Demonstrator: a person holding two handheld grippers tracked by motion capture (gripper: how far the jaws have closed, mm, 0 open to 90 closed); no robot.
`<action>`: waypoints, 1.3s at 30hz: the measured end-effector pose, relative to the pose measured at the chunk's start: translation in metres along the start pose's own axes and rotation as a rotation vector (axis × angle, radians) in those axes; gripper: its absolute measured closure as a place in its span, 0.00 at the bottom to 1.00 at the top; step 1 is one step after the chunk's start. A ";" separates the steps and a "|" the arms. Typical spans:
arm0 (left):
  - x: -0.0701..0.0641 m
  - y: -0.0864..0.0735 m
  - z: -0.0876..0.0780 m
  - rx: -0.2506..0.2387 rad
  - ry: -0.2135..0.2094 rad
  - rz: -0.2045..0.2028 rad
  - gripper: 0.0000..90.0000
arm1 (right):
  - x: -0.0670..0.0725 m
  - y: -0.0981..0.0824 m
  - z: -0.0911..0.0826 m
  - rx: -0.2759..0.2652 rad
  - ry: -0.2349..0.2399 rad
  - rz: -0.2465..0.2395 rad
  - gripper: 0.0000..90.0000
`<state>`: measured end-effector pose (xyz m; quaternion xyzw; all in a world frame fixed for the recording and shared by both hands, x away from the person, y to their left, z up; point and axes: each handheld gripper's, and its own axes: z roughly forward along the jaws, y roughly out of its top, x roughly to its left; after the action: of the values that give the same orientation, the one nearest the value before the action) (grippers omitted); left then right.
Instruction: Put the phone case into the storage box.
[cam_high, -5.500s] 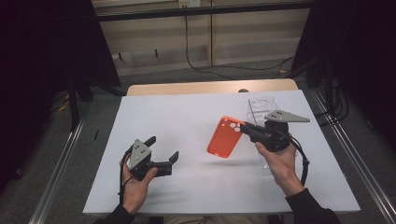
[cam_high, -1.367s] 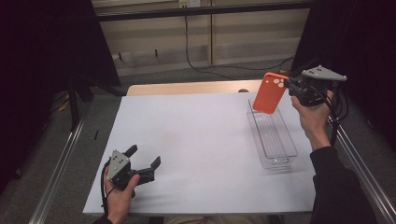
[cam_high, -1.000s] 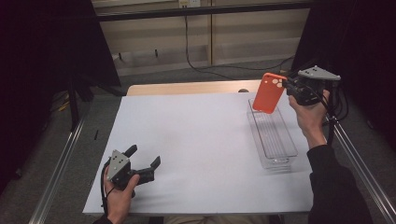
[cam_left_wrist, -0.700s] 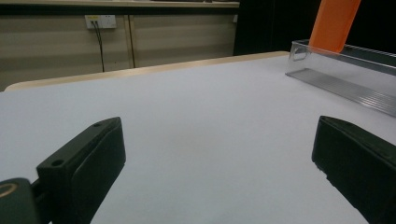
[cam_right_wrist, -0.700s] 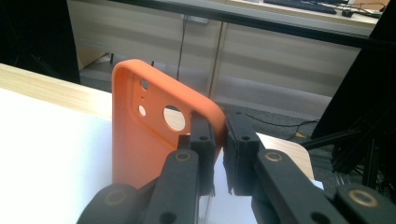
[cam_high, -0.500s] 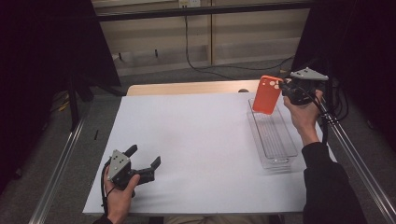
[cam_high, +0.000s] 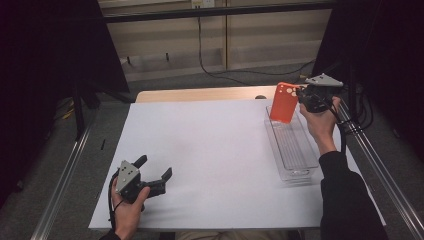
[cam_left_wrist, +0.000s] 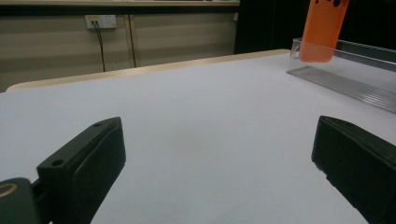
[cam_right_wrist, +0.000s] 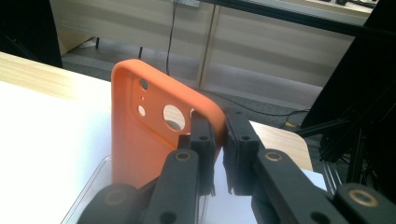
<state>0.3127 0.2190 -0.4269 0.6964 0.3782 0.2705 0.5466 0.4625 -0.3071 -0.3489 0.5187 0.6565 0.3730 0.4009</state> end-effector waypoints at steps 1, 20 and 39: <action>0.000 0.000 0.000 0.000 -0.001 0.000 0.03 | 0.001 0.000 0.001 0.004 -0.003 0.000 0.92; 0.000 0.000 0.000 -0.003 0.000 -0.004 0.03 | 0.010 -0.010 0.015 0.030 -0.029 -0.001 0.92; -0.001 0.000 0.001 -0.005 0.002 -0.004 0.03 | 0.004 -0.002 0.021 0.086 0.073 -0.011 0.92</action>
<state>0.3131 0.2170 -0.4272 0.6942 0.3795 0.2709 0.5484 0.4800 -0.3024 -0.3595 0.5180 0.6889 0.3610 0.3561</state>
